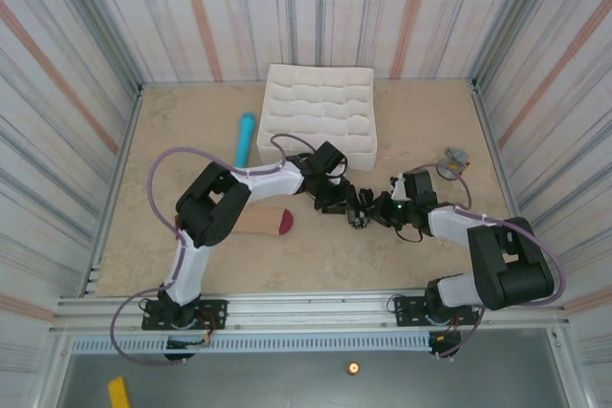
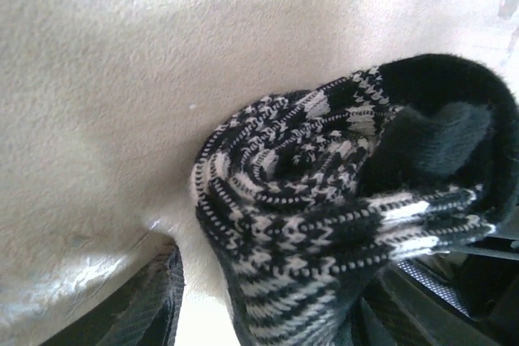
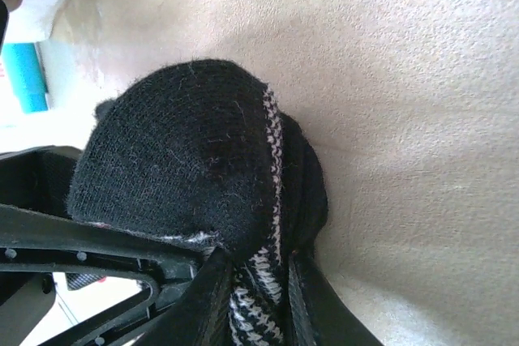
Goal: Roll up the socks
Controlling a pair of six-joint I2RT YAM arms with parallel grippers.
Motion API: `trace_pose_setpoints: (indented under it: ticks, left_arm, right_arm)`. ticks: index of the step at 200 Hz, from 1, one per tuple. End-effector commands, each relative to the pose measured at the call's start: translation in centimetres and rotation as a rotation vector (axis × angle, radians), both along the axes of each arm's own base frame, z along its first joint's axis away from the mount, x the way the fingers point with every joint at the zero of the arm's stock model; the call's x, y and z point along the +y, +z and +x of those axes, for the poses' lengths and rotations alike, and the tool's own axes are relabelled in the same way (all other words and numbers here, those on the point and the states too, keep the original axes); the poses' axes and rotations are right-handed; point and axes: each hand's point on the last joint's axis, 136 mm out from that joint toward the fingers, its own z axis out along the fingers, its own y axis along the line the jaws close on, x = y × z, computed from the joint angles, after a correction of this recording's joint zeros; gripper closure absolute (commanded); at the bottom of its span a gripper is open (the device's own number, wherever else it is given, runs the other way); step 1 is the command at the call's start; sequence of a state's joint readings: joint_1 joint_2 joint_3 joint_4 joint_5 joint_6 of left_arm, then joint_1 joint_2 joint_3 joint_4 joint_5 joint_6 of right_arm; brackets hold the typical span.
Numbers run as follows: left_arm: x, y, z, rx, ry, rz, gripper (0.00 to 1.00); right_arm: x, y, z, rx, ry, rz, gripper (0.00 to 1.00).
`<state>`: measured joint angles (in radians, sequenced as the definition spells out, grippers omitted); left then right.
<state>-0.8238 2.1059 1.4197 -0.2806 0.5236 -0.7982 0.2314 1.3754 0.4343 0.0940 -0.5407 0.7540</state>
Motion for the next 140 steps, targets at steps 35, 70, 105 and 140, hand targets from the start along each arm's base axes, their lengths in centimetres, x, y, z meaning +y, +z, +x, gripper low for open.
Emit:
trace_pose_setpoints:
  ticks: [35, 70, 105, 140]
  left_arm:
    - [1.6, 0.0, -0.3, 0.024, 0.072, -0.029, 0.59]
    - [1.8, -0.1, -0.4, 0.017, 0.092, -0.039, 0.73]
    - [2.2, -0.9, -0.6, 0.033, 0.084, 0.001, 0.92]
    - [2.4, -1.3, -0.7, 0.043, 0.072, 0.032, 1.0]
  right_arm:
    - [-1.8, -3.4, -3.3, 0.166, -0.021, -0.14, 0.81]
    - [-1.6, -3.1, -3.2, 0.165, -0.013, -0.143, 0.8]
    - [-1.2, -2.7, -3.1, 0.159, -0.004, -0.129, 0.76]
    - [-0.5, -2.4, -3.0, 0.165, -0.002, -0.09, 0.66]
